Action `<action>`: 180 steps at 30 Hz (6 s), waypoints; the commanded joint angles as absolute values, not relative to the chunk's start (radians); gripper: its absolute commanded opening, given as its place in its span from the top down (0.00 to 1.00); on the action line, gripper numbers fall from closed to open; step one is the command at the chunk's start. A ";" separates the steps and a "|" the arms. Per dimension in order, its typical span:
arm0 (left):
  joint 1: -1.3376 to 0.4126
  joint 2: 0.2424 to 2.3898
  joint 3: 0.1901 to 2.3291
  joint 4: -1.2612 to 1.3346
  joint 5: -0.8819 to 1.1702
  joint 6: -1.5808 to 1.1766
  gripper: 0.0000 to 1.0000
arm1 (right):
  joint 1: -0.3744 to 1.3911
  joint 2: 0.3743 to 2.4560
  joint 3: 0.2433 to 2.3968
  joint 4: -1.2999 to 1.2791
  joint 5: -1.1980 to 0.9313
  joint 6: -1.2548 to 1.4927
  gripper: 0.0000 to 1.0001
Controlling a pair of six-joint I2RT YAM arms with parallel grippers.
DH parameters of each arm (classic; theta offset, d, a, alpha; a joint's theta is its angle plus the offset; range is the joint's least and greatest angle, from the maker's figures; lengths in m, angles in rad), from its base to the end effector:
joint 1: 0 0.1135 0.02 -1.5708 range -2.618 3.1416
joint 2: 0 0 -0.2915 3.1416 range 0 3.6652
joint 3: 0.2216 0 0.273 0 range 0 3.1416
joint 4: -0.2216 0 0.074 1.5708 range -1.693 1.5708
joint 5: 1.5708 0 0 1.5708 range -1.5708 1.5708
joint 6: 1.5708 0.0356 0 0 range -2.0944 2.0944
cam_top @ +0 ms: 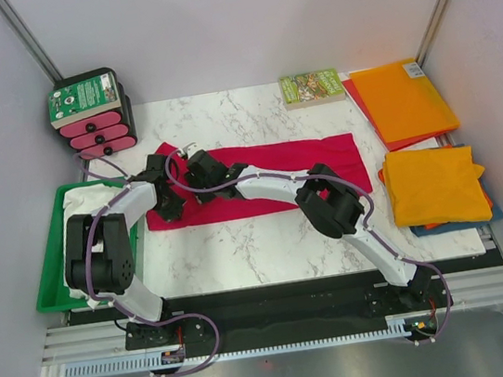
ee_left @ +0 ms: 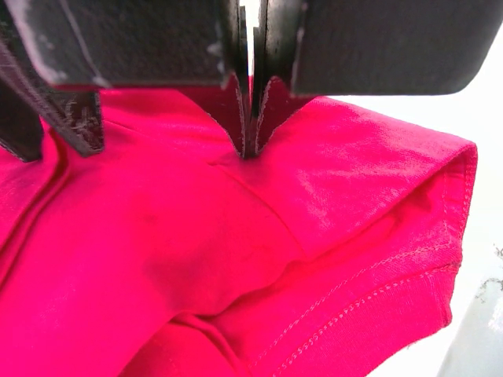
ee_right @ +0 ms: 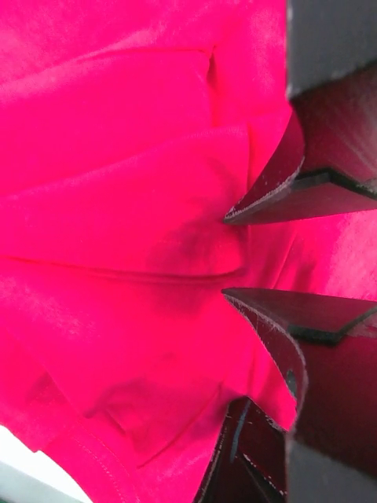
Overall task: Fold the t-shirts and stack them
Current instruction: Rotate the tshirt 90 degrees
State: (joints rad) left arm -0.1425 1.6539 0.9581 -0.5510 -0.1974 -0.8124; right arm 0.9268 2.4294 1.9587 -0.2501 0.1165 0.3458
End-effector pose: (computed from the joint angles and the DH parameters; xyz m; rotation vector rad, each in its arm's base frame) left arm 0.3195 -0.0388 0.1761 -0.9509 2.5960 0.0355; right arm 0.3560 0.4672 0.1645 -0.6115 2.2613 0.5199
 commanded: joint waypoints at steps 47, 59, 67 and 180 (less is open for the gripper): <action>-0.147 1.617 0.951 -0.566 -0.183 -0.816 0.89 | 0.786 2.170 1.804 -0.207 0.684 0.321 0.92; -0.196 1.437 0.924 -0.568 -0.130 -0.790 0.64 | 0.500 2.164 1.798 -0.397 0.690 0.428 1.00; -0.372 1.460 0.855 -0.586 -0.126 -0.889 0.71 | 0.437 2.299 1.894 -0.495 0.654 0.457 1.00; -0.380 1.959 1.689 -0.739 -0.038 -0.601 0.82 | 0.601 1.990 1.682 -0.457 0.339 0.500 0.29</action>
State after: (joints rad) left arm -0.3458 2.2002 1.7977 -0.8017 0.0154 -0.5758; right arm 0.5610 2.1918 1.7691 -0.5236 0.3084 0.4942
